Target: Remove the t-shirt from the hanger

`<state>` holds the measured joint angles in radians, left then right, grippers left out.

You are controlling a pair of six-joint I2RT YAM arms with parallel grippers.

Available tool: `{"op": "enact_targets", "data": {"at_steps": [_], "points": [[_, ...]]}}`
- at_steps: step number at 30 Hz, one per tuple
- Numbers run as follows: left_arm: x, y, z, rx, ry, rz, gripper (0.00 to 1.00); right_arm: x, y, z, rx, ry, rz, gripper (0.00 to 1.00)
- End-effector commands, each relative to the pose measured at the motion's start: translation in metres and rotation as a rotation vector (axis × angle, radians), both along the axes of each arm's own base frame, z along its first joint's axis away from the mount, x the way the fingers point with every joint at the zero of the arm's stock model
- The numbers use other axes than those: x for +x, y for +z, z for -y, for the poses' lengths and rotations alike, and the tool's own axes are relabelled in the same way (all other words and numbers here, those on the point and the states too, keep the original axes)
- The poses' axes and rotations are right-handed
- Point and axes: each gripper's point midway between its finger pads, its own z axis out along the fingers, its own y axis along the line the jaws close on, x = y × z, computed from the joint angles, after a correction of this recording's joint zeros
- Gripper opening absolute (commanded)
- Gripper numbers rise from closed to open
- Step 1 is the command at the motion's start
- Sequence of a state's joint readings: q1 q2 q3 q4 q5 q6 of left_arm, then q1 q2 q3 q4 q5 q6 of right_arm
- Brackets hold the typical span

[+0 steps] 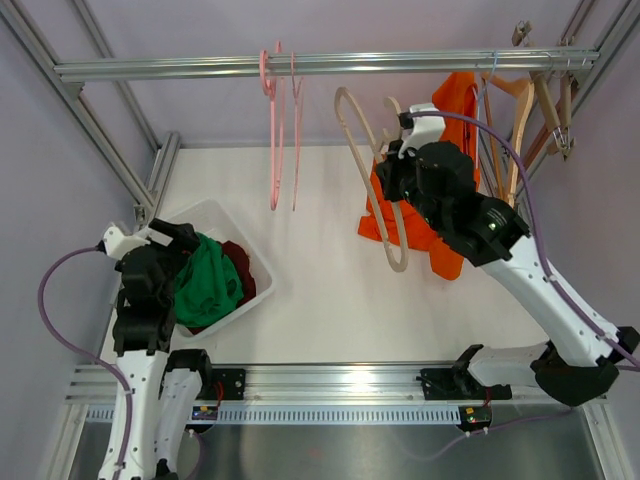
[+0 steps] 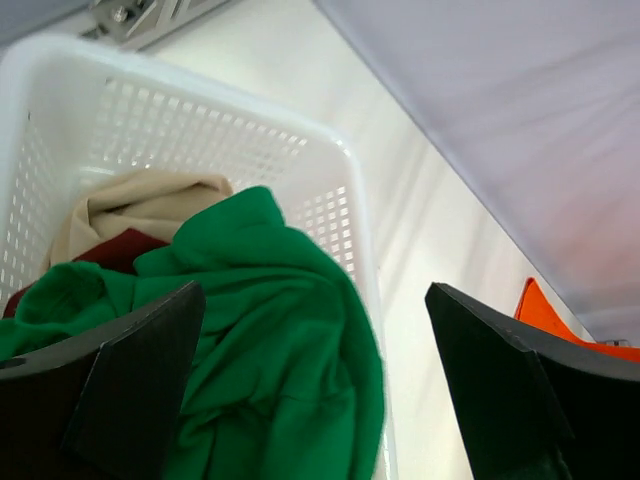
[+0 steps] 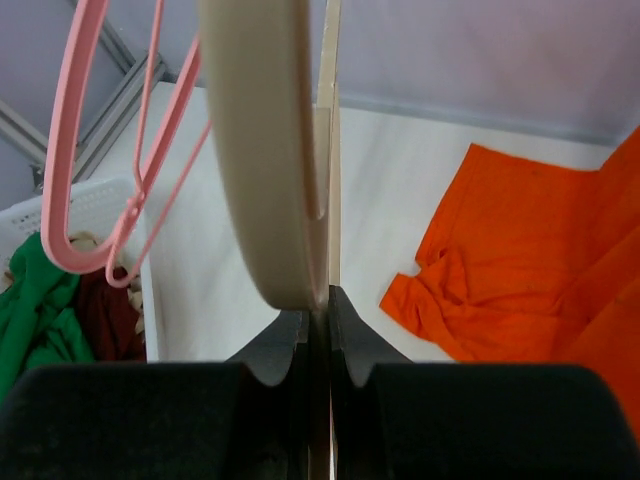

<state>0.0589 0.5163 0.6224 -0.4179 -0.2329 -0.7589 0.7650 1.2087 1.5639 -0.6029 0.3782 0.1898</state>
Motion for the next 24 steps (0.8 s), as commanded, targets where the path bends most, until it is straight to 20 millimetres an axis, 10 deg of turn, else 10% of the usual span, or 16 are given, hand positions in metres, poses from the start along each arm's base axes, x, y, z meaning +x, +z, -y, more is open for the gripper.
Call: {"op": "enact_targets", "data": {"at_steps": [1,11,16,24], "points": [[-0.007,0.04,0.001,0.124,-0.037,0.052,0.99,0.028,0.031,-0.002,-0.057,-0.05,0.086,0.0],[-0.023,0.077,-0.001,0.267,-0.039,0.083,0.99,0.091,0.052,-0.036,-0.138,-0.063,0.11,0.0],[-0.032,0.117,0.062,0.331,-0.399,0.228,0.99,0.123,0.046,-0.047,-0.141,-0.072,0.1,0.0],[-0.073,0.106,0.143,0.272,-0.878,0.33,0.99,0.158,0.032,-0.059,-0.146,-0.075,0.077,0.0]]}}
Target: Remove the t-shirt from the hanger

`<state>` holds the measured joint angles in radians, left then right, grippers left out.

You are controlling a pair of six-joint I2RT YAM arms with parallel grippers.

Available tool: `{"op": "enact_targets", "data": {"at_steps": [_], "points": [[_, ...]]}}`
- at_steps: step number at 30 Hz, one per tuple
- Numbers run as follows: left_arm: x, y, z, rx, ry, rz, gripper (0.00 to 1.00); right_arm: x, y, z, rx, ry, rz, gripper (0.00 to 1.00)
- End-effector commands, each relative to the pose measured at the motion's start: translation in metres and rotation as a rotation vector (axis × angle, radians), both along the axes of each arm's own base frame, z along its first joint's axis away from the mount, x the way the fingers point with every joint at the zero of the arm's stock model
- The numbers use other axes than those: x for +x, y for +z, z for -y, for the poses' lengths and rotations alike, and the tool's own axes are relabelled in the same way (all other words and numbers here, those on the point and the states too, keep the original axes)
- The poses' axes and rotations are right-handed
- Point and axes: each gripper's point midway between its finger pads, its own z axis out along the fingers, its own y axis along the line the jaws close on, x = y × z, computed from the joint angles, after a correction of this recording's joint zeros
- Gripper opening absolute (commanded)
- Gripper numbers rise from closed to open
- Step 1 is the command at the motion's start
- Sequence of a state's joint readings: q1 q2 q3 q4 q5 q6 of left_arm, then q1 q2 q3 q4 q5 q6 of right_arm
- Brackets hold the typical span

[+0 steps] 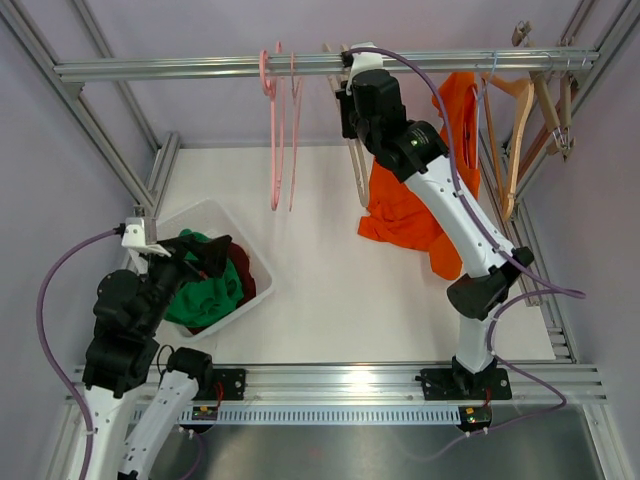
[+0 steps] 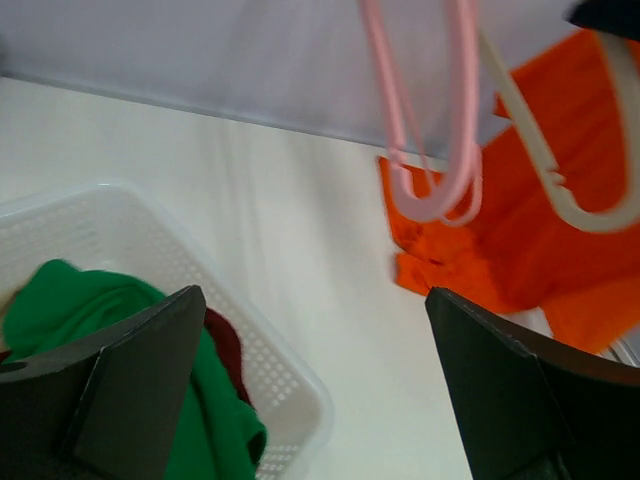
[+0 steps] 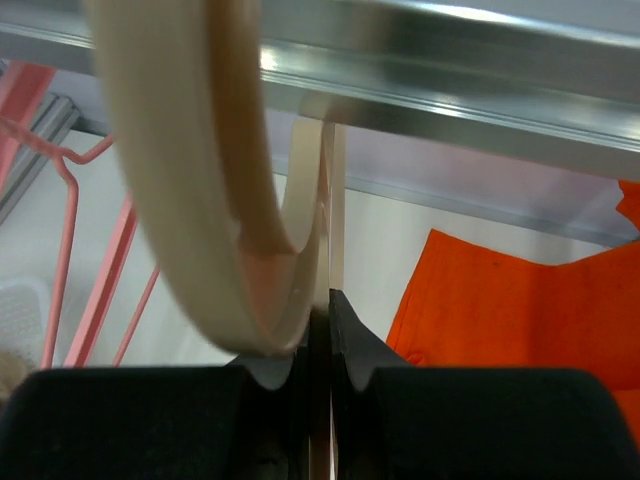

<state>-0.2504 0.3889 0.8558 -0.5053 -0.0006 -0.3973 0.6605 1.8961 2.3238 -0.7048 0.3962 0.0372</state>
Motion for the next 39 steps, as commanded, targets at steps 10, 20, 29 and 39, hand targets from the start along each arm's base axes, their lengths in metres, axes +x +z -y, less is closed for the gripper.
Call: {"op": "enact_targets", "data": {"at_steps": [10,20,29,39], "points": [[-0.048,-0.03,0.084,-0.011,-0.554,-0.004,0.99,0.025,0.007,-0.01,0.059,-0.01,0.031,0.0],[-0.049,-0.051,0.092,-0.022,-0.597,-0.045,0.99,0.004,-0.005,0.002,0.128,-0.021,0.026,0.32],[-0.05,-0.038,0.102,-0.065,-0.645,-0.019,0.99,-0.063,0.058,0.025,0.222,0.108,0.093,0.56],[-0.07,-0.039,0.114,-0.06,-0.773,-0.01,0.99,-0.104,0.061,0.141,0.179,-0.081,0.12,0.57]]}}
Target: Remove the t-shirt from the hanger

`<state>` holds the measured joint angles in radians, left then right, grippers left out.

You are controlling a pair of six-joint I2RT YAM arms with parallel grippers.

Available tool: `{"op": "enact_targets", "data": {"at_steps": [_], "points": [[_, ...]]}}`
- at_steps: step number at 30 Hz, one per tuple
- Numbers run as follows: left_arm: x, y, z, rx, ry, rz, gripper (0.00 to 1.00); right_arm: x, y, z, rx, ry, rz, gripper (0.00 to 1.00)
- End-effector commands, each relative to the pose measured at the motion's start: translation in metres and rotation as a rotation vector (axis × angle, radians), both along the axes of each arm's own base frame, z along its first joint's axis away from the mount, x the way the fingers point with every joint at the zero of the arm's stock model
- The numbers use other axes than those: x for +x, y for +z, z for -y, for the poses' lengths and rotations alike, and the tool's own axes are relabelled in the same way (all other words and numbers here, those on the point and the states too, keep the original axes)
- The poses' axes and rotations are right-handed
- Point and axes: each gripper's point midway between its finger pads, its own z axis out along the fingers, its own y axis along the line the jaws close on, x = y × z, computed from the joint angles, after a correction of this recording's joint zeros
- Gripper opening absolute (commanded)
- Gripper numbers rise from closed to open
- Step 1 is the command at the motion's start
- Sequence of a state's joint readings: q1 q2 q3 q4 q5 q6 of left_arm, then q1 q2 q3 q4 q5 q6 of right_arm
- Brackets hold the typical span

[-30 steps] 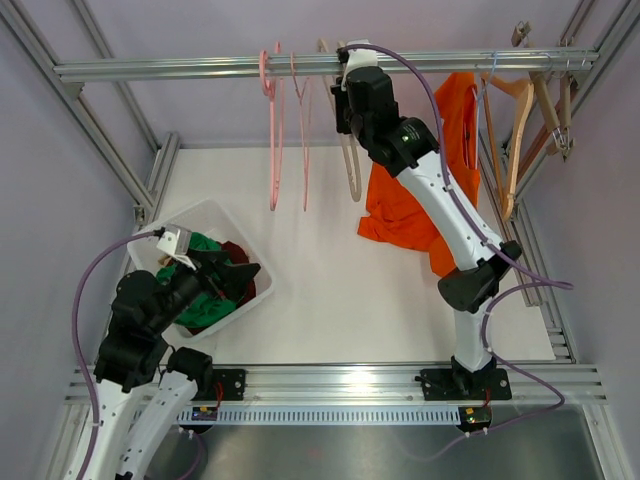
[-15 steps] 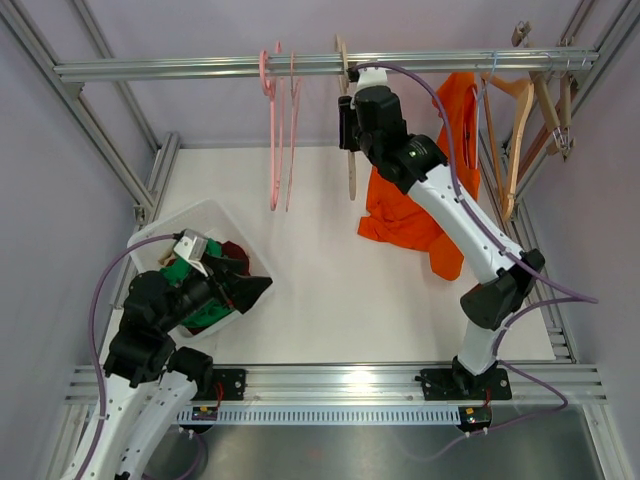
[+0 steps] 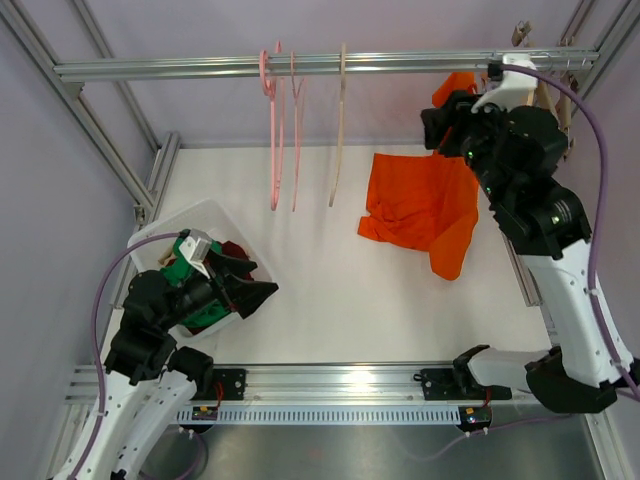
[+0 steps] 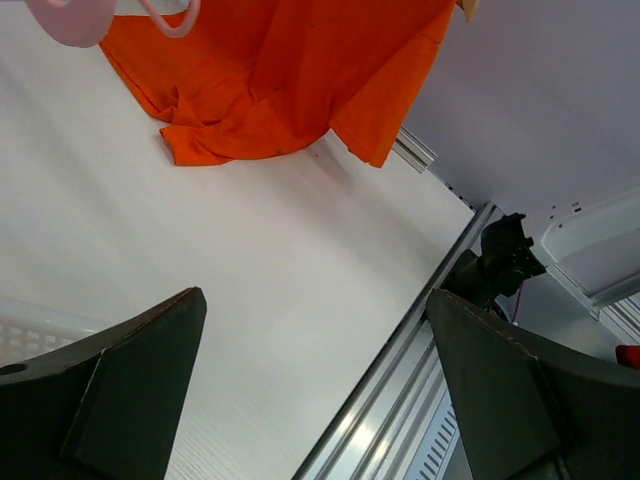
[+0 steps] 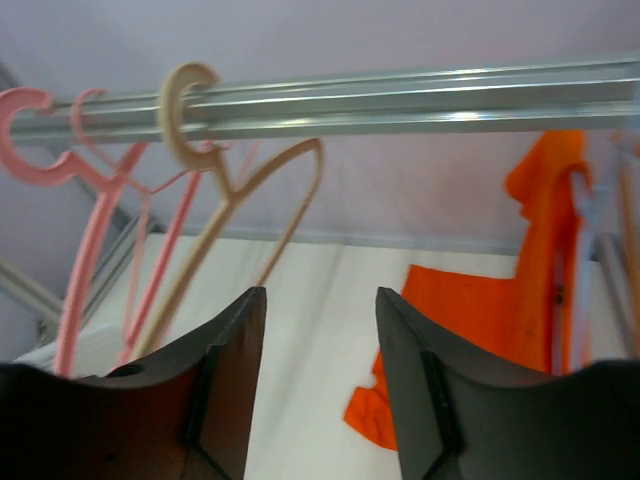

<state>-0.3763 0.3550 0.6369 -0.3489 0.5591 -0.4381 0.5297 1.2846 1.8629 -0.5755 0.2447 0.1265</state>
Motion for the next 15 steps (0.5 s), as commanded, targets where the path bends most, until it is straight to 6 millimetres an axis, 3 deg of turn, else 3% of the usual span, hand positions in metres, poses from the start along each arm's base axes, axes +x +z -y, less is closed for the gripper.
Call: {"op": "enact_targets", "data": {"at_steps": [1,5,11,15], "points": [[-0.014,0.007,0.009,-0.023,-0.095,0.042,0.99,0.02,-0.039,0.05,-0.085,-0.166,-0.097,0.52],[-0.02,0.004,0.012,-0.022,-0.123,0.041,0.99,0.033,-0.062,0.102,-0.117,-0.336,-0.16,0.46],[-0.026,0.003,0.013,-0.026,-0.146,0.047,0.99,0.063,-0.105,0.141,-0.147,-0.415,-0.281,0.52],[-0.031,0.0,0.016,-0.025,-0.169,0.04,0.99,0.076,-0.12,0.15,-0.103,-0.413,-0.317,0.5]]}}
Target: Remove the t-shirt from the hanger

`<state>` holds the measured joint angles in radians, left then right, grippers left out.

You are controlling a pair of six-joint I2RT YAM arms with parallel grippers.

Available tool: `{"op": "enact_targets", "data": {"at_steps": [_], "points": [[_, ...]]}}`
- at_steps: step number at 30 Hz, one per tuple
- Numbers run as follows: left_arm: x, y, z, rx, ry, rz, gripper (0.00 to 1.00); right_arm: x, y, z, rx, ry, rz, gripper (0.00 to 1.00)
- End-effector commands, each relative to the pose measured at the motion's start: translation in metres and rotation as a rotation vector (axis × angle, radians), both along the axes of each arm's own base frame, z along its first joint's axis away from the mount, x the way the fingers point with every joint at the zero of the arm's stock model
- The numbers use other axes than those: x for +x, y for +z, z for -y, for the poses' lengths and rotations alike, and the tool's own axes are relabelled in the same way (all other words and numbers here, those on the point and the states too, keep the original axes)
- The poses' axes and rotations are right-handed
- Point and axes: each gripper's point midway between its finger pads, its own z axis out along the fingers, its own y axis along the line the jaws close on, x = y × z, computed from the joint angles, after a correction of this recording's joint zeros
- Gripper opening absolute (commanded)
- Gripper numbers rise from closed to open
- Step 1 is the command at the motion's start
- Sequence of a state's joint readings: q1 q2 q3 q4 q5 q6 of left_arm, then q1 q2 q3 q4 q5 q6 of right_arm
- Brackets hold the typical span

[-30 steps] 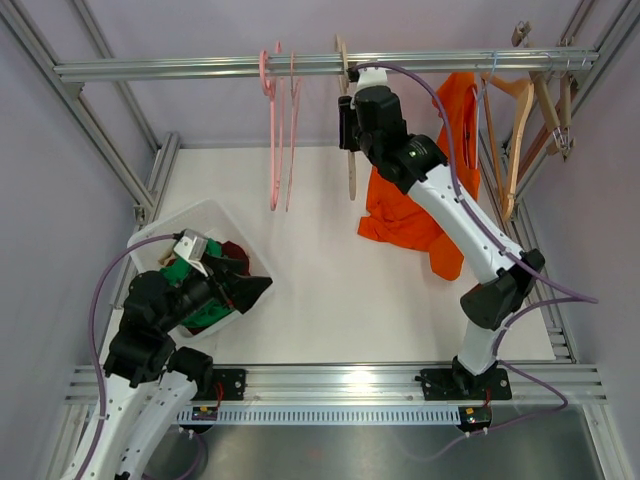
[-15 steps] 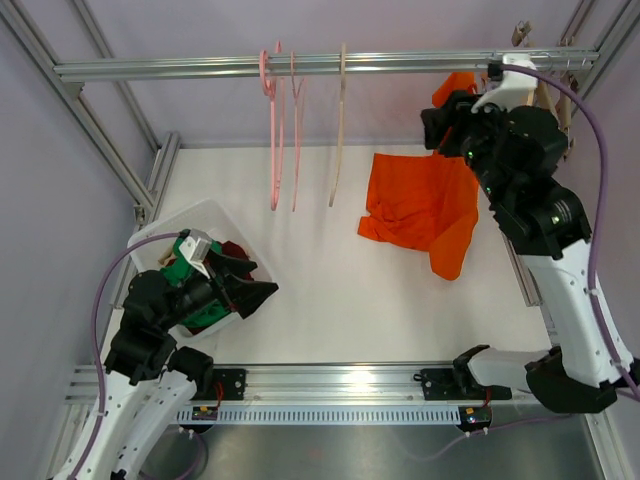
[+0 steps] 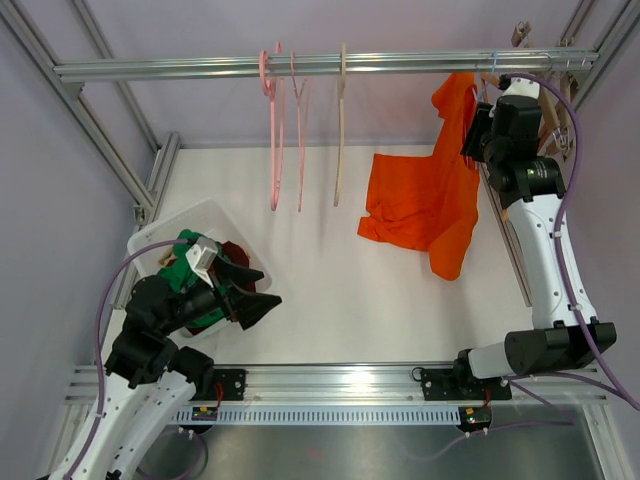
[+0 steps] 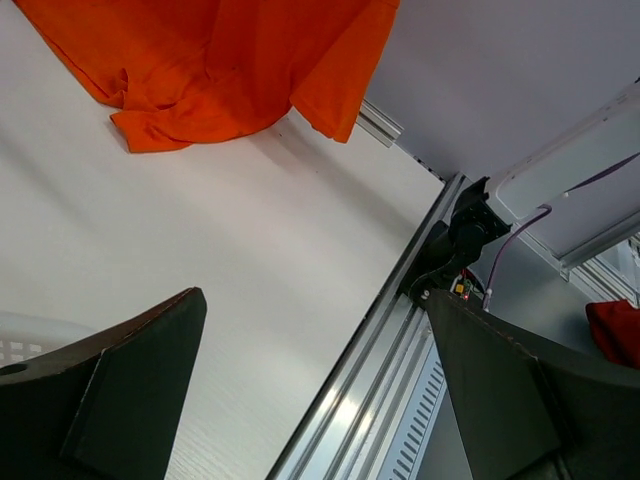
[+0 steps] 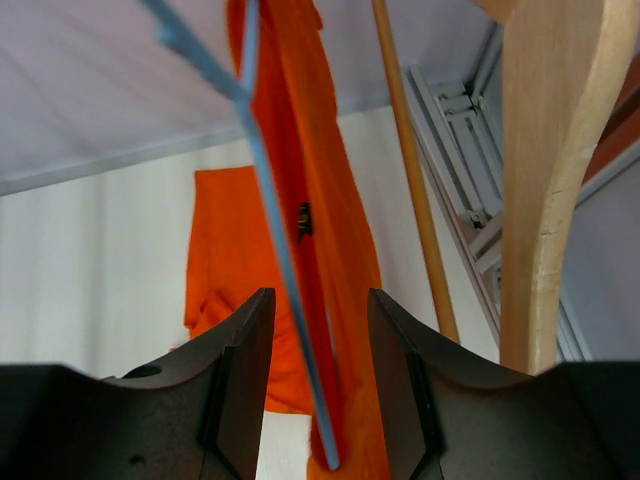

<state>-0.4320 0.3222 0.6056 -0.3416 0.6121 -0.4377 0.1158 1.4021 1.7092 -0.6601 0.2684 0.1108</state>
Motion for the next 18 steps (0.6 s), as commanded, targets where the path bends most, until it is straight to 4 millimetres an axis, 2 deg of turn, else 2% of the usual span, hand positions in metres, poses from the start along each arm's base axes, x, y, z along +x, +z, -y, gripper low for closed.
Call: {"op": "enact_targets", "data": {"at_steps": [1,4,10,12,13,16,18], "points": [[-0.012,0.006,0.006,-0.021,-0.069,0.03,0.99,0.0,0.008,0.004,0.035,0.019,0.021,0.48],[-0.014,0.006,0.007,-0.021,-0.08,0.033,0.99,0.005,0.0,0.006,0.037,0.01,0.004,0.46],[-0.016,0.006,0.008,-0.021,-0.088,0.033,0.99,0.009,-0.008,0.001,0.051,0.031,0.0,0.3],[-0.016,0.005,0.009,-0.021,-0.092,0.029,0.99,0.01,-0.004,-0.003,0.059,0.048,0.017,0.25],[-0.016,0.005,0.009,-0.02,-0.094,0.026,0.99,0.01,-0.001,-0.005,0.068,0.06,0.026,0.17],[-0.014,0.005,0.009,-0.019,-0.083,0.023,0.99,0.01,0.006,-0.008,0.078,0.075,0.044,0.03],[-0.008,0.005,0.008,-0.02,-0.052,0.013,0.99,0.011,0.015,-0.012,0.083,0.099,0.07,0.0]]}}
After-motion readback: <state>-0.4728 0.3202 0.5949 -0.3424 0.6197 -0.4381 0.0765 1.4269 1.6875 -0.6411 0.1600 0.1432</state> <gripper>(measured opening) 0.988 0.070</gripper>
